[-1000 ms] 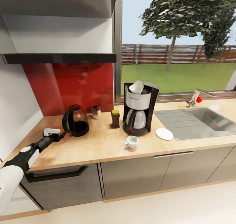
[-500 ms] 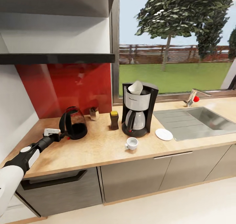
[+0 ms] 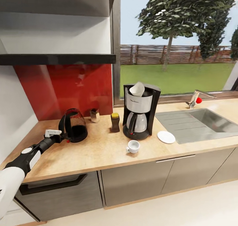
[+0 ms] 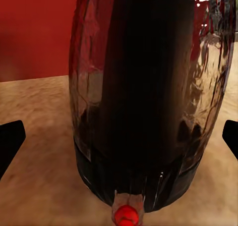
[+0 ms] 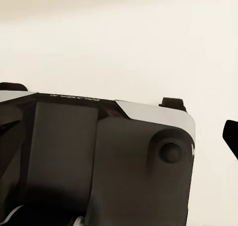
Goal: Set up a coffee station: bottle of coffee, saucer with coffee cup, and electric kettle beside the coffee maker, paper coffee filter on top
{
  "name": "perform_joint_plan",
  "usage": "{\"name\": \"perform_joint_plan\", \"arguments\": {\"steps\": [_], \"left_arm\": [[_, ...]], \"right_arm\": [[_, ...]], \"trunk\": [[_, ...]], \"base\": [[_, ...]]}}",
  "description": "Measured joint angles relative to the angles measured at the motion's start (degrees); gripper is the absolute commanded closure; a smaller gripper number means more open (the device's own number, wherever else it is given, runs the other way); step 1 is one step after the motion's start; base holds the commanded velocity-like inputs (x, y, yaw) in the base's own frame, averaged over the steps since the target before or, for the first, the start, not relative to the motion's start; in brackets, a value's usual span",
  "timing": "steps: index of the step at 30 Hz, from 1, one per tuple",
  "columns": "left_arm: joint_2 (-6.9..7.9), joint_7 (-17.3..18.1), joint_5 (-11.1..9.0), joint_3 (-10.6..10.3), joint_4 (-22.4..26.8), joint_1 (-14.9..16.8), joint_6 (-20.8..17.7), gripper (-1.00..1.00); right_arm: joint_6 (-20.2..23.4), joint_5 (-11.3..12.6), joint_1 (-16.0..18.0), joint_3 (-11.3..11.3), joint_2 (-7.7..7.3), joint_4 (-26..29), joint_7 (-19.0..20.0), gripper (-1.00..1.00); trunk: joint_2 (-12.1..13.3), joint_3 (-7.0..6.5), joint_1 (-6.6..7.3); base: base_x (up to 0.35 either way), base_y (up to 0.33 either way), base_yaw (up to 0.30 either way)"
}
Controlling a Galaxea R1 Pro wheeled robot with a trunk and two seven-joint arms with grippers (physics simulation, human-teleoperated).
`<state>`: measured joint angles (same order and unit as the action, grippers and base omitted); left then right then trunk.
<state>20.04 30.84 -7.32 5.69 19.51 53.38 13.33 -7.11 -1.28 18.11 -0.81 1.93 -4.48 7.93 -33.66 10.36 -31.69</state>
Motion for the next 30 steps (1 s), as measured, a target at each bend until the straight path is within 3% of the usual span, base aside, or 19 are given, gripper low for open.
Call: {"name": "perform_joint_plan", "arguments": {"steps": [30], "left_arm": [[-1.14, -0.2, -0.1, 0.1, 0.0, 0.0, 0.0, -1.0]], "right_arm": [[0.0, 0.0, 0.0, 0.0, 0.0, 0.0, 0.0, -1.0]], "trunk": [[0.0, 0.0, 0.0]], "base": [[0.014, 0.0, 0.0]]}}
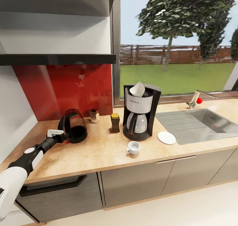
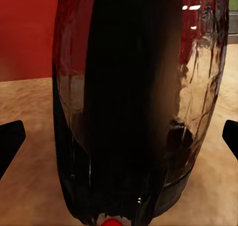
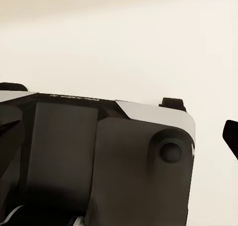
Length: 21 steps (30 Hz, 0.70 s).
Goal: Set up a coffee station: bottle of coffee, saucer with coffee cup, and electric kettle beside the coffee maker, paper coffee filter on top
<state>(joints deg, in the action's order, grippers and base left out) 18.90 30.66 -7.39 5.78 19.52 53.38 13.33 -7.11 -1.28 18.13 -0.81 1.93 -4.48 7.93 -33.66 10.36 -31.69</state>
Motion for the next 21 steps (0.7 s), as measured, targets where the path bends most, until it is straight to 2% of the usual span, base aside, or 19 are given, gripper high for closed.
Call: {"name": "perform_joint_plan", "arguments": {"steps": [9, 10, 21], "left_arm": [[0.0, 0.0, 0.0, 0.0, 0.0, 0.0, 0.0, -1.0], [0.0, 0.0, 0.0, 0.0, 0.0, 0.0, -0.1, 1.0], [0.07, 0.0, -0.1, 0.1, 0.0, 0.0, 0.0, 1.0]], "right_arm": [[0.0, 0.0, 0.0, 0.0, 0.0, 0.0, 0.0, -1.0], [0.0, 0.0, 0.0, 0.0, 0.0, 0.0, 0.0, -1.0], [0.0, 0.0, 0.0, 0.0, 0.0, 0.0, 0.0, -1.0]], "trunk": [[0.0, 0.0, 0.0], [0.0, 0.0, 0.0], [0.0, 0.0, 0.0]], "base": [[0.002, 0.0, 0.0], [0.0, 0.0, 0.0], [0.0, 0.0, 0.0]]}}
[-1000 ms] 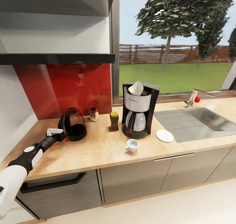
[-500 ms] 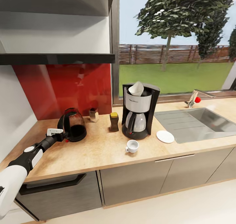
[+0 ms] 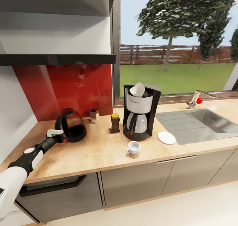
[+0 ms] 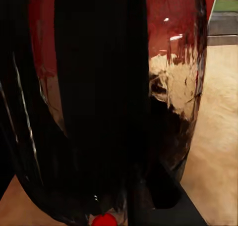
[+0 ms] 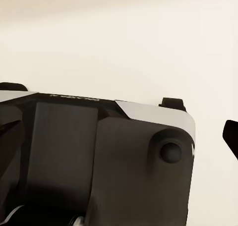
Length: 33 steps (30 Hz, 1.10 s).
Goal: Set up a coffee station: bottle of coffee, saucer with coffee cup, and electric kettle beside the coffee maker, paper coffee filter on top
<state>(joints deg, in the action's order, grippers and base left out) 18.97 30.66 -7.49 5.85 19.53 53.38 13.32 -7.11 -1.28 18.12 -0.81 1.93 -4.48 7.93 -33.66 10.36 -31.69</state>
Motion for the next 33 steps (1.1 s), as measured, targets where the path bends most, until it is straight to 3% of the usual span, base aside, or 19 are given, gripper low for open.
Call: {"name": "perform_joint_plan", "arguments": {"steps": [29, 33], "left_arm": [[-0.01, 0.1, 0.0, -0.1, 0.0, 0.0, 0.0, 1.0], [-0.04, 0.1, 0.2, -0.1, 0.1, 0.0, 0.0, 1.0]], "right_arm": [[0.0, 0.0, 0.0, 0.0, 0.0, 0.0, 0.0, -1.0], [0.0, 0.0, 0.0, 0.0, 0.0, 0.0, 0.0, -1.0]], "trunk": [[0.0, 0.0, 0.0], [0.0, 0.0, -0.03]], "base": [[-0.001, 0.0, 0.0], [-0.196, -0.055, 0.0]]}}
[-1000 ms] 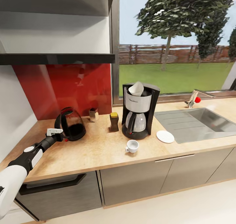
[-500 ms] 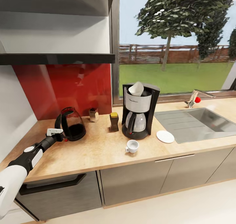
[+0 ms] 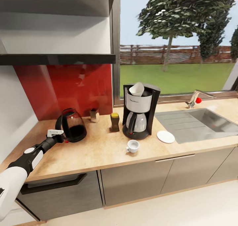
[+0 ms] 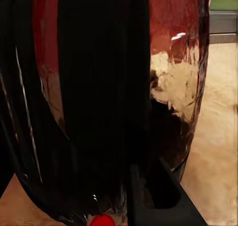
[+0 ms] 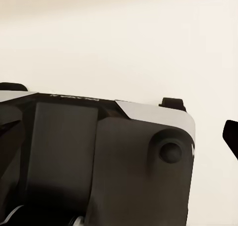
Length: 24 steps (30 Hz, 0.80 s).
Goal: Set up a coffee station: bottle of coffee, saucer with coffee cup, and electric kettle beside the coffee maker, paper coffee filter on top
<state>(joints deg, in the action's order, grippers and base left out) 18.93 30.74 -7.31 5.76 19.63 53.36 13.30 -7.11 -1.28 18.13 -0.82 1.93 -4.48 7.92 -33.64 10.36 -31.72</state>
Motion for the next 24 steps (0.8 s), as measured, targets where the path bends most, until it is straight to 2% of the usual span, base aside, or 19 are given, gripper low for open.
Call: {"name": "perform_joint_plan", "arguments": {"steps": [5, 11, 19, 24], "left_arm": [[-0.02, 0.0, 0.1, -0.1, 0.1, 0.0, 0.0, 1.0], [-0.04, 0.0, 0.1, -0.1, 0.0, 0.0, 0.0, 1.0], [-0.04, 0.0, 0.1, -0.1, 0.1, 0.0, 0.0, 1.0], [-0.03, 0.0, 0.1, -0.1, 0.1, 0.0, 0.0, 1.0]], "right_arm": [[0.0, 0.0, 0.0, 0.0, 0.0, 0.0, 0.0, -1.0], [0.0, 0.0, 0.0, 0.0, -0.01, 0.0, 0.0, -1.0], [0.0, 0.0, 0.0, 0.0, 0.0, 0.0, 0.0, -1.0], [0.0, 0.0, 0.0, 0.0, 0.0, 0.0, 0.0, -1.0]], "trunk": [[0.0, 0.0, 0.0], [0.0, 0.0, 0.01], [0.0, 0.0, 0.03], [0.0, 0.0, 0.03]], "base": [[-0.301, -0.137, -0.048], [-0.264, -0.133, -0.258], [-0.034, -0.012, -0.28], [-0.001, 0.0, -0.068]]}}
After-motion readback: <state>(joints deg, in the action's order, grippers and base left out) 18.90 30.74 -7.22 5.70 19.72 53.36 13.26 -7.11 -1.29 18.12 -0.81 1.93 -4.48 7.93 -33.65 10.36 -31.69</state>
